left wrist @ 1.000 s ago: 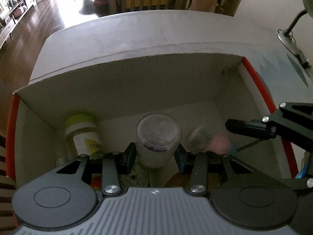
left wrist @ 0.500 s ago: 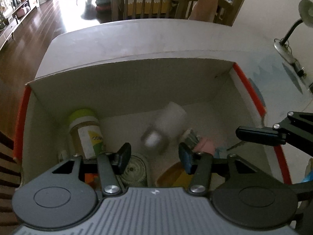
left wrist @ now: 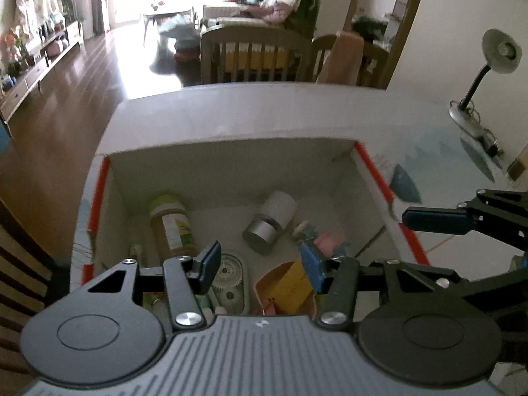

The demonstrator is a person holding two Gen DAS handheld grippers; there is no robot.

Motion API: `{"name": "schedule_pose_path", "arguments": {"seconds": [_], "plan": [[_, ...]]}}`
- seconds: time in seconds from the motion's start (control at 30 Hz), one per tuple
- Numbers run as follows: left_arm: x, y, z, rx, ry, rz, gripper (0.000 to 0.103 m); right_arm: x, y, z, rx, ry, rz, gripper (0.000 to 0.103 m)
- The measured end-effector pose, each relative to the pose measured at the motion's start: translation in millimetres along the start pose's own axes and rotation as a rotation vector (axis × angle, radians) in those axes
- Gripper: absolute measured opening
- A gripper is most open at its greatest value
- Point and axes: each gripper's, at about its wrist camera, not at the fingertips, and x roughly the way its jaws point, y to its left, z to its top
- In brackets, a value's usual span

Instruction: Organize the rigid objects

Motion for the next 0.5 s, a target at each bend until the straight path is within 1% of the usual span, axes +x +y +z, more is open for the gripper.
{"name": "schedule_pose_path", "arguments": {"seconds": [0.1,0.2,0.27,0.3,0.33,0.37,0.4,0.5], "plan": [[-21,-3,-4,-0.002,-0.040,0.000,0.053,-12,4,-1,0.014,-0.023,0.009,0.057],[-39,-6,-8,-0.005,-0.080,0.017,0.053,-22,7,-5,0.023,-0.059,-0.008,0.060],[-51,-8,-11,-0.011,-0.104,0.032,0.053,-27,8,-6,0.035,-0.070,0.000,0.061],[-56,-8,-13,-0.014,-0.114,0.033,0.053,-29,9,-7,0.037,-0.075,0.000,0.063],[-61,-8,-15,-0.019,-0.125,0.031,0.058,-31,9,-8,0.037,-0.080,0.000,0.064],[-66,-8,-18,-0.021,-0.133,0.029,0.066,-34,10,-9,0.040,-0.084,0.003,0.065],[-70,-9,-20,-0.022,-0.142,0.030,0.067,-36,10,-10,0.044,-0.088,0.008,0.065],[-81,-9,-25,-0.030,-0.157,0.030,0.068,-43,12,-13,0.049,-0.100,0.010,0.067]]}}
